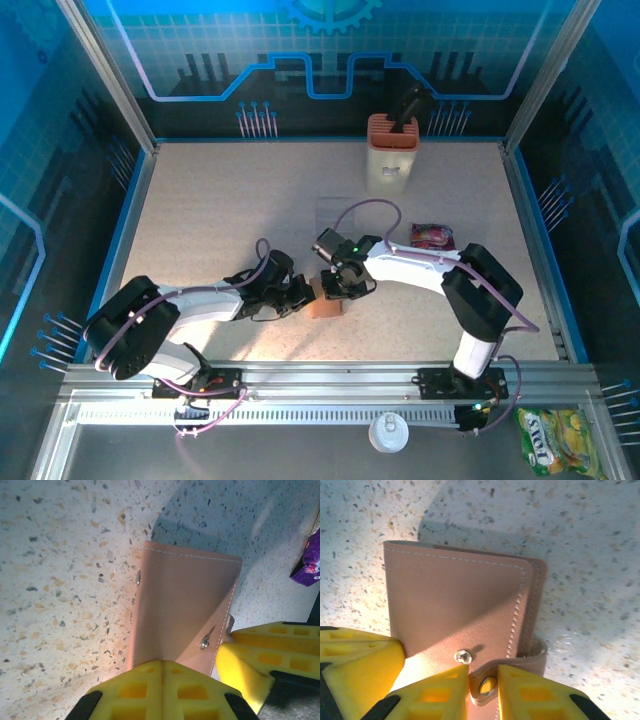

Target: Take the credit cards out of the card holder

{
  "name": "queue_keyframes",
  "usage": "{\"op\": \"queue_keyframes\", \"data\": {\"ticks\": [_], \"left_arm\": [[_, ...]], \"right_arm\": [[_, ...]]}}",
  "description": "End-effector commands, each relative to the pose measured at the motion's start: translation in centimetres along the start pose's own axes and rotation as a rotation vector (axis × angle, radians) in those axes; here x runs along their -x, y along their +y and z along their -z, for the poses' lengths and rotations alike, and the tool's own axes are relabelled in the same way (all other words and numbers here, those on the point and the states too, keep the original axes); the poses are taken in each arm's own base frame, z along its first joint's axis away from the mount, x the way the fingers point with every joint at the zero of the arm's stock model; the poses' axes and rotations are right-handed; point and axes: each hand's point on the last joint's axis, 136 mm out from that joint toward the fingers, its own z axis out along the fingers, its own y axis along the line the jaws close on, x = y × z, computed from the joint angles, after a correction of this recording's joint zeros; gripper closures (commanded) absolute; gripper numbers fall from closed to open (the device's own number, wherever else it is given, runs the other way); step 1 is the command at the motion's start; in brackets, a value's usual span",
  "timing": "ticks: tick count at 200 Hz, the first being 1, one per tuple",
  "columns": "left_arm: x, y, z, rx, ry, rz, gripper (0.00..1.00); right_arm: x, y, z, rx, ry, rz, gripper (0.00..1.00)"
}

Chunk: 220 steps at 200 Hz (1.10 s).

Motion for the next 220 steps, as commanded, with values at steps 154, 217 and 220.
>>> {"op": "queue_keyframes", "data": {"ticks": [154,217,220], "left_arm": [[0.1,0.0,0.6,0.032,-0.015,-0.007,1.0],[0.2,-0.3,0.8,0.018,-0.023,-0.006,1.0],[0.2,-0.3,0.8,0.017,-0.024,-0.008,1.0]], "right_arm": [[-0.6,-3.2,-1.2,-0.015,0.034,-0.038,0.75],[-0.6,-3.4,-2.0,-0.008,0.033,-0.055,0.8],[-0.6,-3.4,-2.0,-0.01,0.033,-0.055,0.81]]}}
